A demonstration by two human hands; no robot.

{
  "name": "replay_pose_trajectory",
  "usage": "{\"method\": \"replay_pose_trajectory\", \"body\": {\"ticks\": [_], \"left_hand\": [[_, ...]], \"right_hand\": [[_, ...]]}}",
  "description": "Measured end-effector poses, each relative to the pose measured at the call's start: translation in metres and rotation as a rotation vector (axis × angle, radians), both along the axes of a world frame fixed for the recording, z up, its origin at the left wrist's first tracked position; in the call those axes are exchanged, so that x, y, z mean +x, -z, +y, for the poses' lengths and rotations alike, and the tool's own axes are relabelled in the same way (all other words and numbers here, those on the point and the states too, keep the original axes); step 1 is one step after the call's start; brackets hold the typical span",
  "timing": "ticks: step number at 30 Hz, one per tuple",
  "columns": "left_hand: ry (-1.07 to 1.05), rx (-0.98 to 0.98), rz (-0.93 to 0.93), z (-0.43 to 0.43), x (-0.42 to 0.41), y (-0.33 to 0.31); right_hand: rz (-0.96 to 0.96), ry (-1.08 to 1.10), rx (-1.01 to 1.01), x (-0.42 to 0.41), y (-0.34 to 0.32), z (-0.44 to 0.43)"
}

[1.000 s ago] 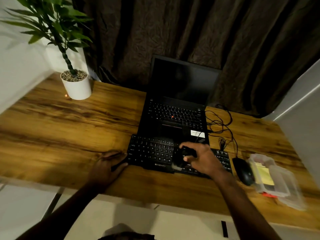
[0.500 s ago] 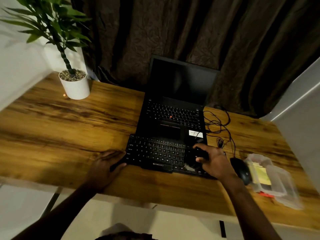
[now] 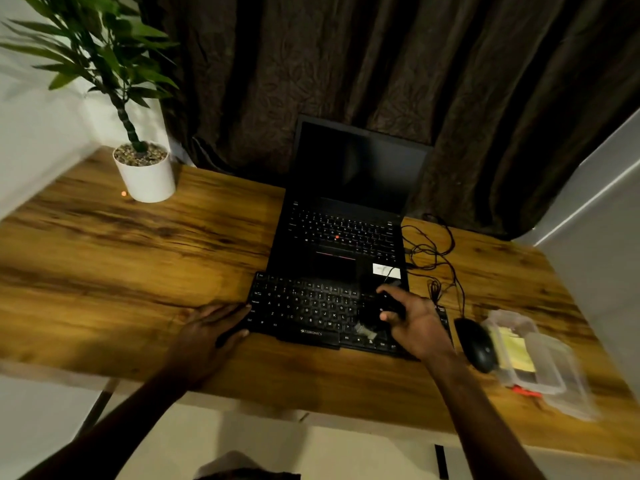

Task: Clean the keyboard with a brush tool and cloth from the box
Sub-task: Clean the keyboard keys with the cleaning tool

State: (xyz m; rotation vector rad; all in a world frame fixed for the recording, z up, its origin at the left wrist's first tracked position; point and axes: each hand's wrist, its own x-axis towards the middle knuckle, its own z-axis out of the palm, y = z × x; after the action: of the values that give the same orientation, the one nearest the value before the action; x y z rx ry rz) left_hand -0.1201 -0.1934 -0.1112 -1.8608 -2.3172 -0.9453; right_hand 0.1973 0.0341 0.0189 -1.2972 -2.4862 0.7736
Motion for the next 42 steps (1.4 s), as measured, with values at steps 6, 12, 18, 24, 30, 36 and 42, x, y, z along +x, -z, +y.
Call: {"method": "replay_pose_trajectory", "body": {"ticks": [6, 12, 18, 24, 30, 36, 42], "left_hand": [[0.018, 0.004, 0.021, -0.001, 0.000, 0.000], [0.028, 0.008, 0.025, 0.002, 0.002, 0.001], [0.018, 0.006, 0.022, 0.002, -0.002, 0.005], [0.013, 0.029, 0.021, 0.002, 0.000, 0.004], [0.027, 0.027, 0.016, 0.001, -0.002, 0.004], [0.030, 0.045, 0.035, 0.001, -0.002, 0.002], [0.027, 0.064, 0.050, 0.001, 0.000, 0.002]], "right_hand": [[-0.006, -0.029, -0.030, -0.003, -0.008, 0.004], [-0.059, -0.119, -0.100, -0.014, -0.006, 0.013], [-0.028, -0.007, 0.038, -0.032, 0.002, 0.035], [-0.109, -0.189, -0.006, -0.048, -0.001, 0.007], [-0.042, -0.158, 0.038, -0.059, -0.001, 0.009], [-0.052, -0.101, 0.130, -0.069, -0.008, 0.005], [-0.015, -0.157, 0.018, -0.084, 0.000, -0.013]]}}
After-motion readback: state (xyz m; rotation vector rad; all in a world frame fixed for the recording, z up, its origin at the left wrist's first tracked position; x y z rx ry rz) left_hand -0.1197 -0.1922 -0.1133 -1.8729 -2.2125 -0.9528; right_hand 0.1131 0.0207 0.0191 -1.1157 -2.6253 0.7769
